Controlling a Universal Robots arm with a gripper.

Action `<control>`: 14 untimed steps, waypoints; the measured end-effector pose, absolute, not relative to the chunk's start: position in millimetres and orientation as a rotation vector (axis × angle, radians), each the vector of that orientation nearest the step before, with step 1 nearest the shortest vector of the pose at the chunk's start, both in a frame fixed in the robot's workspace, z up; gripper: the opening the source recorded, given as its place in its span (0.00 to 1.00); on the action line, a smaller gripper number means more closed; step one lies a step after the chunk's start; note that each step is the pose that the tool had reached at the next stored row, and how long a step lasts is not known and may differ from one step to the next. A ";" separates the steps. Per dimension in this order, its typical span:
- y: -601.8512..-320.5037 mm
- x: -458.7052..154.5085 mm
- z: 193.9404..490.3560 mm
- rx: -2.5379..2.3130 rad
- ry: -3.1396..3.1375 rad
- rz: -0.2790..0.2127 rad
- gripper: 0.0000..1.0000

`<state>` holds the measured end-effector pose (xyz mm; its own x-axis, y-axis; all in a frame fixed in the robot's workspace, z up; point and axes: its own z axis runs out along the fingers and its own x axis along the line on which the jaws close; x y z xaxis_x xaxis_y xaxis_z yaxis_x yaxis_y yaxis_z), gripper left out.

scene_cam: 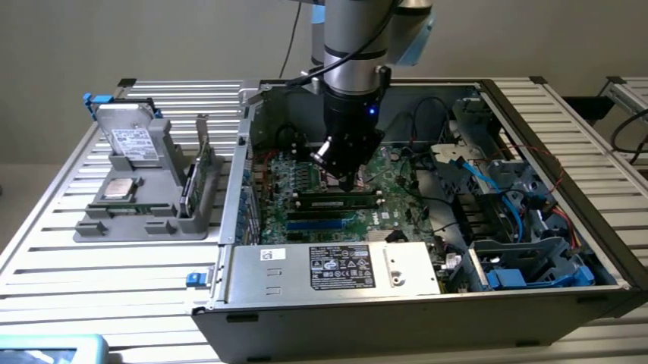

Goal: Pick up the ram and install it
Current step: 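Press down the ram until it locks into place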

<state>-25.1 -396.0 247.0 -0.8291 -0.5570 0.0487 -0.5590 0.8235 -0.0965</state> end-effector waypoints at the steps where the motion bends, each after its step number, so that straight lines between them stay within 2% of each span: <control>1: -396.0 -25.1 247.0 0.894 -2.988 0.167 0.11; 14: -396.0 -25.1 247.0 0.654 -3.055 0.171 0.11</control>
<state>-25.1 -396.0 247.0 -0.9126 -0.4072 0.0356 -0.4087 0.9068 -0.1037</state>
